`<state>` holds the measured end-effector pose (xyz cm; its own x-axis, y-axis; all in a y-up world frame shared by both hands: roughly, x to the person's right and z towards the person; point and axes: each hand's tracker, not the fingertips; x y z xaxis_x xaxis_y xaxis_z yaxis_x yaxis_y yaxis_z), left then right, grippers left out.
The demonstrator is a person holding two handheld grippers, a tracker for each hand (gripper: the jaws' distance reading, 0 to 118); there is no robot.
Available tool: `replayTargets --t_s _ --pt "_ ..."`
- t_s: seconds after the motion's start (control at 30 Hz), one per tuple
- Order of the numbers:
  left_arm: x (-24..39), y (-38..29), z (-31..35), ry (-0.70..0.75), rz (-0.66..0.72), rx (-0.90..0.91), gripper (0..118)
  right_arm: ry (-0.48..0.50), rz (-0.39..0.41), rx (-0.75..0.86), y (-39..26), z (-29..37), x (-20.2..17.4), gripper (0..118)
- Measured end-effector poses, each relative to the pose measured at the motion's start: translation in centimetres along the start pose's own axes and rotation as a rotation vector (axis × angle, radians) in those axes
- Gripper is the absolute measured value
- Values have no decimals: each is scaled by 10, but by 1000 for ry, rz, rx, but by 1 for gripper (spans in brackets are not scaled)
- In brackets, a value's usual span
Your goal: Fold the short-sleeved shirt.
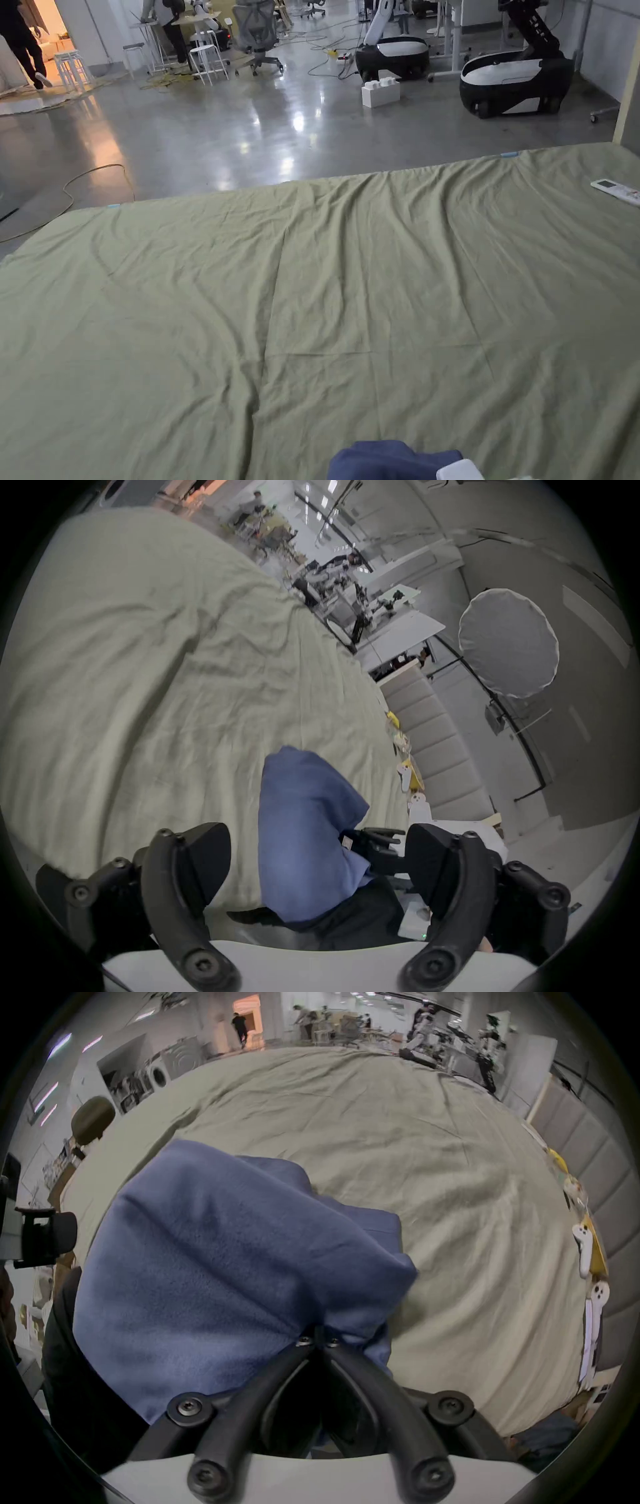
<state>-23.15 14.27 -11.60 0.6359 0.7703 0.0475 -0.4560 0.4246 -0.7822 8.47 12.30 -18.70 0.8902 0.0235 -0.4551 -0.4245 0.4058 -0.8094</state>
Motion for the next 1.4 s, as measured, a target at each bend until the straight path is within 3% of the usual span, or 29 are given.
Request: replayTargets --t_s 0.23,0.3,0.37,0.4,0.5,0.67,0.73,0.83,0.93,1.07,1.13,1.23,1.33,1.4 --pt "-26 8 -80 -8 33 -155 100 21 -20 -10 -2 1 6 0" --pt "-19 8 -86 -56 2 -146 74 22 -32 9 -6 2 6 0" --pt "-12 7 -94 91 -63 -156 28 26 -47 22 -9 2 8 0" --pt "-12 7 -95 112 -87 -161 28 34 -56 29 -10 3 9 0" --pt "-8 12 -78 43 24 -135 28 76 -86 69 -13 20 13 0" --pt "-19 56 6 -38 48 -49 28 314 -333 314 -27 73 21 0" --pt "-35 78 55 94 6 -26 28 332 -354 325 -32 83 19 0" --pt "-78 115 126 290 -22 34 28 257 -320 264 -44 73 13 0" --pt "-122 149 178 432 137 152 29 252 -299 219 -61 65 8 0" --pt "-150 178 183 782 148 132 30 304 -348 201 -74 65 6 0" --pt "-164 182 172 848 130 100 38 312 -365 192 -73 64 8 0" --pt "-155 176 168 939 46 172 74 277 -345 204 -76 72 9 0" --pt "-115 165 190 915 -69 297 76 256 -346 249 -80 86 18 0" --pt "-84 163 207 908 -154 270 76 240 -366 294 -83 99 26 0"
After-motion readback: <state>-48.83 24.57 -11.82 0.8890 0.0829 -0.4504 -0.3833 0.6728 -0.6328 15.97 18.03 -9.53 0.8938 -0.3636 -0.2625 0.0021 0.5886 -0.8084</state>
